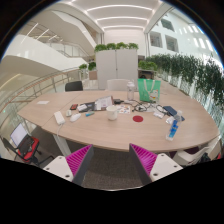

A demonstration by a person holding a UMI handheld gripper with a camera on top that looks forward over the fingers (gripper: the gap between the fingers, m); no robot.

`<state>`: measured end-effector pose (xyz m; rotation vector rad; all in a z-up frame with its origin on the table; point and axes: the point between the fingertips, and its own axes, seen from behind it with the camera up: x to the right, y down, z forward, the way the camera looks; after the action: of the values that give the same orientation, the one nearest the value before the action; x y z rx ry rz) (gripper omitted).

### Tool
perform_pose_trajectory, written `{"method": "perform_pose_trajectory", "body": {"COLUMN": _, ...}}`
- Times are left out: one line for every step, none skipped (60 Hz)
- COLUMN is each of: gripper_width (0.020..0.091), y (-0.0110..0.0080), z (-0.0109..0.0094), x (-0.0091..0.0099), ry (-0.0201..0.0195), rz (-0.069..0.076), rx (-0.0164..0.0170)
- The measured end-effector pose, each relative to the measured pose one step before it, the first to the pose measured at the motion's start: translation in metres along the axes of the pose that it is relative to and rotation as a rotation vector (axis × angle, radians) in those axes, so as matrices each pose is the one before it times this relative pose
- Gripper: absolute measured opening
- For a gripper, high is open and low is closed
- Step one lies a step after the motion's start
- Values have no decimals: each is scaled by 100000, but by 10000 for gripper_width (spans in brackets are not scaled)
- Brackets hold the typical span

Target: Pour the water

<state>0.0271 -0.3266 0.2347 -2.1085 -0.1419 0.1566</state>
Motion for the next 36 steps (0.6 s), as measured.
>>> {"method": "perform_pose_trajectory", "body": {"gripper_width": 822, "y": -61, "z": 27, "x": 149, "ry": 445, "rz": -345, "rx": 238}}
{"method": "perform_pose_trajectory", "body": {"gripper_width": 821, "y": -62, "z": 11, "x": 173, "ry": 849, "rz": -585, "rx": 351}}
{"method": "perform_pose_trajectory", "body": {"gripper_width": 825, "y": -85, "z": -38, "x": 222, "ry": 1154, "rz": -913, "rx": 492}}
{"method": "perform_pose_trajectory", "body": {"gripper_width": 822, "y": -79, "z": -133, "x": 94, "ry": 1267, "rz": -1112, "rx": 716}}
{"method": "perform_pose_trajectory", "body": {"gripper_width": 823, "y": -53, "z": -197, "x": -48, "ry": 1233, "rz": -1160, "rx": 908}}
{"method": "perform_pose_trajectory", "body": {"gripper_width": 824, "y": -90, "z": -70, "x": 76, "ry": 1078, "rz": -995, "rx": 943}}
{"method": "perform_pose_trajectory", "body": {"gripper_width": 824, "y": -29, "z": -36, "x": 54, "ry": 938, "rz": -723, "rx": 845}}
{"method": "perform_pose_trajectory", "body": {"gripper_width": 825, "y": -331, "z": 845, "x": 2065, "ry": 374, "rz": -501, "rx": 459}}
{"method": "perform_pose_trajectory", "body": {"gripper_width": 822, "y": 496, "z": -1131, "x": -2417, "ry": 1008, "rz": -107, "rx": 373}}
{"method": "perform_pose_trajectory", "body": {"gripper_width": 823, "y": 99, "z": -47, "x": -59, "ry": 481, "rz": -70, "rx": 219}}
{"method": "perform_pose_trajectory", "body": {"gripper_width": 823, "y": -68, "z": -22, "x": 52, "ry": 463, "rz": 263, "rx": 168}}
{"method": "perform_pose_trajectory", "body": {"gripper_width": 821, "y": 48, "z": 33, "x": 115, "ry": 520, "rz": 497, "rx": 313}}
{"method": "perform_pose_trajectory", "body": {"gripper_width": 823, "y": 94, "z": 95, "x": 230, "ry": 597, "rz": 650, "rx": 373}}
{"method": "perform_pose_trajectory", "body": {"gripper_width": 823, "y": 99, "z": 462, "x": 788, "ry": 536, "rz": 688, "rx": 454}}
{"method": "perform_pose_trajectory", "body": {"gripper_width": 823, "y": 243, "z": 697, "x": 1088, "ry": 496, "rz": 709, "rx": 677}}
{"method": "perform_pose_trajectory", "body": {"gripper_width": 823, "y": 96, "z": -664, "x": 238, "ry": 713, "rz": 665, "rx": 611}}
{"method": "perform_pose_trajectory", "body": {"gripper_width": 824, "y": 45, "z": 158, "x": 576, "ry": 883, "rz": 584, "rx": 767}}
{"method": "perform_pose_trajectory", "body": {"gripper_width": 824, "y": 44, "z": 182, "x": 646, "ry": 1017, "rz": 480, "rx": 844}}
{"method": "perform_pose_trajectory", "body": {"gripper_width": 825, "y": 47, "z": 949, "x": 978, "ry": 1152, "rz": 343, "rx": 971}}
{"method": "perform_pose_trajectory", "body": {"gripper_width": 825, "y": 20, "z": 163, "x": 792, "ry": 1303, "rz": 196, "rx": 1025}}
{"method": "perform_pose_trajectory", "body": {"gripper_width": 826, "y": -10, "z": 177, "x": 929, "ry": 1615, "rz": 203, "rx": 1069}}
{"method": "perform_pose_trajectory", "body": {"gripper_width": 825, "y": 19, "z": 256, "x": 1030, "ry": 1890, "rz": 275, "rx": 982}}
{"method": "perform_pose_trajectory", "body": {"gripper_width": 824, "y": 9, "z": 49, "x": 949, "ry": 1946, "rz": 467, "rx": 728}}
{"method": "perform_pose_trajectory", "body": {"gripper_width": 824, "y": 83, "z": 411, "x": 1091, "ry": 2051, "rz": 410, "rx": 716}}
{"method": "perform_pose_trajectory", "body": {"gripper_width": 826, "y": 117, "z": 481, "x": 1090, "ry": 2113, "rz": 537, "rx": 549}}
{"method": "perform_pose_trajectory", "body": {"gripper_width": 823, "y": 225, "z": 951, "x": 1490, "ry": 1927, "rz": 684, "rx": 584}}
{"method": "perform_pose_trajectory", "body": {"gripper_width": 824, "y": 176, "z": 603, "x": 1131, "ry": 1980, "rz": 757, "rx": 356}}
{"method": "perform_pose_trajectory", "body": {"gripper_width": 822, "y": 236, "z": 1013, "x": 1605, "ry": 1744, "rz": 807, "rx": 459}}
{"method": "perform_pose_trajectory", "body": {"gripper_width": 823, "y": 92, "z": 663, "x": 527, "ry": 1892, "rz": 882, "rx": 300}}
{"method": "perform_pose_trajectory", "body": {"gripper_width": 823, "y": 170, "z": 885, "x": 1046, "ry": 1788, "rz": 898, "rx": 437}}
{"method": "perform_pose_trajectory", "body": {"gripper_width": 823, "y": 261, "z": 1147, "x": 1546, "ry": 1545, "rz": 942, "rx": 457}}
{"method": "perform_pose_trajectory", "body": {"gripper_width": 823, "y": 169, "z": 994, "x": 984, "ry": 1481, "rz": 953, "rx": 306}}
{"method": "perform_pose_trajectory", "body": {"gripper_width": 825, "y": 147, "z": 1061, "x": 965, "ry": 1449, "rz": 910, "rx": 333}}
{"method": "perform_pose_trajectory", "body": {"gripper_width": 825, "y": 113, "z": 1112, "x": 852, "ry": 1335, "rz": 875, "rx": 413}}
{"method": "perform_pose_trajectory", "body": {"gripper_width": 825, "y": 197, "z": 968, "x": 319, "ry": 1285, "rz": 761, "rx": 545}}
{"method": "perform_pose_trajectory", "body": {"gripper_width": 826, "y": 30, "z": 1568, "x": 799, "ry": 601, "rz": 800, "rx": 406}}
